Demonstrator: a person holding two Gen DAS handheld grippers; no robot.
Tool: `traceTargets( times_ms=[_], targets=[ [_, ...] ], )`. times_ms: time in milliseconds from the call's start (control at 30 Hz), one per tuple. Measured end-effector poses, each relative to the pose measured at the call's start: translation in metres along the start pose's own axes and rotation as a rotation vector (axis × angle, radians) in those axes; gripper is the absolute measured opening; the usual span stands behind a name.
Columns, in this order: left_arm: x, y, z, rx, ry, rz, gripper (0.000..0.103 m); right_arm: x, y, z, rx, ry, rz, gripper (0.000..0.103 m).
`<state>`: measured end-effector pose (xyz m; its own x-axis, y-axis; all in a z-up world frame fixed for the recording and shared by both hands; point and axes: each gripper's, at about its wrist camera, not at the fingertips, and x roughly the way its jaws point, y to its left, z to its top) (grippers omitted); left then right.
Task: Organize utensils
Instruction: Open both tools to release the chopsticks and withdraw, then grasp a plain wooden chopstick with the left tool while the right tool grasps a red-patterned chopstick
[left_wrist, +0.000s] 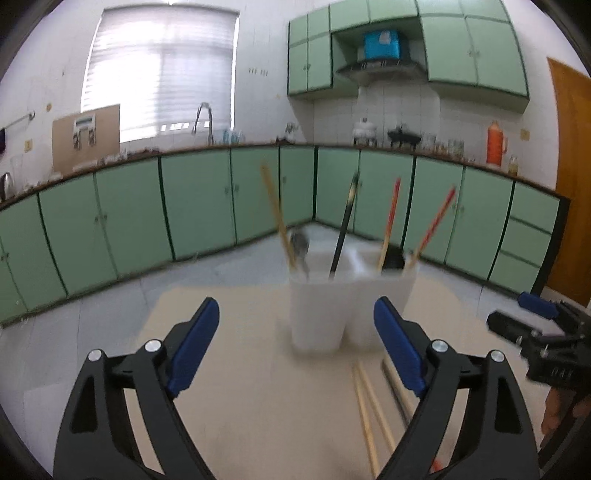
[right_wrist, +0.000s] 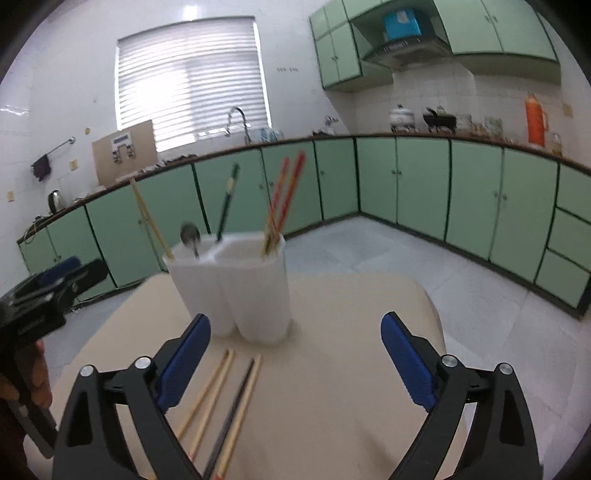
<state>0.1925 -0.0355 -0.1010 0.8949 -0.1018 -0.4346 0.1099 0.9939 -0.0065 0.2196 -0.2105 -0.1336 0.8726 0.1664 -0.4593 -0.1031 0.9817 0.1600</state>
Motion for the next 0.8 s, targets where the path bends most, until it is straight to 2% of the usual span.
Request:
traceTargets(
  times_ms=[233,400,567,700,800],
  targets=[
    [0.013,0.004,-0.055,-0.004,0.191,-0.006,0.085,0.003,-0.004,-0.045,0.048,0.106,-0.037,0.092],
    [0.013,0.0,-0.08,0.001,0.282,-0.046,0.085,0.002,-0.005,-0.069,0.072,0.17,-0.031,0.092],
    [0.012,-0.012,-0.096,0.009,0.336,-0.065,0.085,-0.001,-0.003,-0.073,0.08,0.175,-0.026,0.092],
    [0.01,-0.016,-0.099,0.016,0.339,-0.06,0.085,0.001,0.005,-0.077,0.051,0.206,-0.03,0.091],
    [0.013,-0.018,-0.101,0.021,0.359,-0.056,0.085,0.002,0.011,-0.078,0.022,0.218,-0.042,0.086]
  ],
)
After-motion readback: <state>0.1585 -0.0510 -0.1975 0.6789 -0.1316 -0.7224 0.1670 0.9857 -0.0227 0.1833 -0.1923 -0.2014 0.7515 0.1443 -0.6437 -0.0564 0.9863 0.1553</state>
